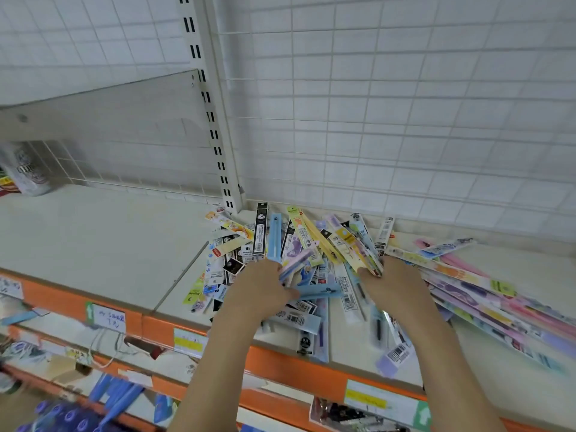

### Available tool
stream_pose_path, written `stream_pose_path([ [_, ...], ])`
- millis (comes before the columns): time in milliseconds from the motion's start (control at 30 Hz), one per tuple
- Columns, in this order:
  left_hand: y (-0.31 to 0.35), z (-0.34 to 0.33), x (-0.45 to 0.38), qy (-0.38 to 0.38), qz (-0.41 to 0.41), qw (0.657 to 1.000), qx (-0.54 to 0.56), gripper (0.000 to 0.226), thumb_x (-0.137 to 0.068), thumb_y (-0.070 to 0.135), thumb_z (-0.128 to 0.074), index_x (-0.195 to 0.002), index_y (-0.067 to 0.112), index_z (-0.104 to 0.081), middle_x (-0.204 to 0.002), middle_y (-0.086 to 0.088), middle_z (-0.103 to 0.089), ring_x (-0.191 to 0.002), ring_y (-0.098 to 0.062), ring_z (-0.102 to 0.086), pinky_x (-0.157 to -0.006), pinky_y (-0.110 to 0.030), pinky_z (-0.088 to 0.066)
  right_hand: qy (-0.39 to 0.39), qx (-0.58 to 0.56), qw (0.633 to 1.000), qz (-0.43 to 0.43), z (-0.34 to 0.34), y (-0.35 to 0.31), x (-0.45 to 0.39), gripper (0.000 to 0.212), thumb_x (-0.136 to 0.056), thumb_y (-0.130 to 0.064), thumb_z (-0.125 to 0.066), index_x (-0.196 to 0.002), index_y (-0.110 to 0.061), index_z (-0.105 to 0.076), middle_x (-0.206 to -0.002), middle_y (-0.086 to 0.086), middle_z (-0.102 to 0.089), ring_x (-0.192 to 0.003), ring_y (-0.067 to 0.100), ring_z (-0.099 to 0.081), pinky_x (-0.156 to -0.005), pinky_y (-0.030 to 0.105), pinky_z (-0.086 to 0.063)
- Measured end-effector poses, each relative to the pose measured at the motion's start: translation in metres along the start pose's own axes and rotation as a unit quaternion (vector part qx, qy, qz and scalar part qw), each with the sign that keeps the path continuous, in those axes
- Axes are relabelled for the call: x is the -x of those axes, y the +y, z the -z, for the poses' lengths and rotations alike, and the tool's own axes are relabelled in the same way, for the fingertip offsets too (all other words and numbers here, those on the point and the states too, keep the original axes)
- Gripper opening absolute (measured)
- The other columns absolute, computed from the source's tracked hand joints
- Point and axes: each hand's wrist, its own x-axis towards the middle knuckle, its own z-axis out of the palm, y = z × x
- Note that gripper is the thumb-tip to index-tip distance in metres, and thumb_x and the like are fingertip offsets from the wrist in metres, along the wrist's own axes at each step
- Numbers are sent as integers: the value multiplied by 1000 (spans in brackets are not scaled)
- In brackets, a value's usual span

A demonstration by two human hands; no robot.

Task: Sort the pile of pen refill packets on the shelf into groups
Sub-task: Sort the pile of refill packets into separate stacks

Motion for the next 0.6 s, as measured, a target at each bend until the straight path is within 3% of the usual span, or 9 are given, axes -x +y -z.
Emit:
stream_pose_path([
  [133,4,-6,3,-15,4,999,-38,29,-82,33,-66,-81,12,-47,-74,2,-47,-74,-20,-51,-66,-28,-44,-4,-12,1000,-1,3,5,1,17,-93,-30,-51,-91,-16,-60,-68,-4,-59,-61,14,-54,-53,27,-40],
  [200,4,-4,5,-5,5,999,-43,30,-82,32,-66,-72,16,-43,-70,3,-46,-72,-20,-52,-64,-27,-43,-2,-6,1000,-3,1,7,0,20,-92,-31,-51,-95,-14,-61,-70,-3,-59,-64,18,-55,-55,29,-40],
  [300,2,3,6,14,15,1000,9,18,-85,26,-62,-81,10,-56,-82,-6,-65,-75,-23,-62,-67,-30,-49,-4,-1,1000,-4,-2,7,-2,21,-93,-32,-50,-97,-13,-60,-72,-1,-59,-69,22,-55,-61,30,-42],
  [433,-2,20,9,39,27,998,50,24,-87,19,-50,-89,-2,-62,-90,-19,-71,-61,-23,-49,-56,-29,-44,-5,-4,1000,-1,-4,6,-3,19,-92,-33,-50,-92,-17,-59,-79,4,-64,-73,24,-59,-65,32,-48],
  [533,-3,34,13,80,40,994,64,27,-88,20,-50,-67,3,-49,-64,-13,-55,-53,-20,-39,-50,-26,-35,-9,-2,1000,-3,-5,7,-5,21,-91,-35,-49,-92,-16,-59,-82,6,-65,-76,25,-61,-68,33,-50],
  [600,-3,38,14,117,38,990,66,37,-87,28,-57,-60,11,-38,-57,-3,-42,-50,-16,-37,-48,-23,-29,-11,1,1000,1,-7,8,-6,22,-91,-35,-49,-91,-15,-59,-82,6,-65,-76,26,-61,-67,33,-50],
])
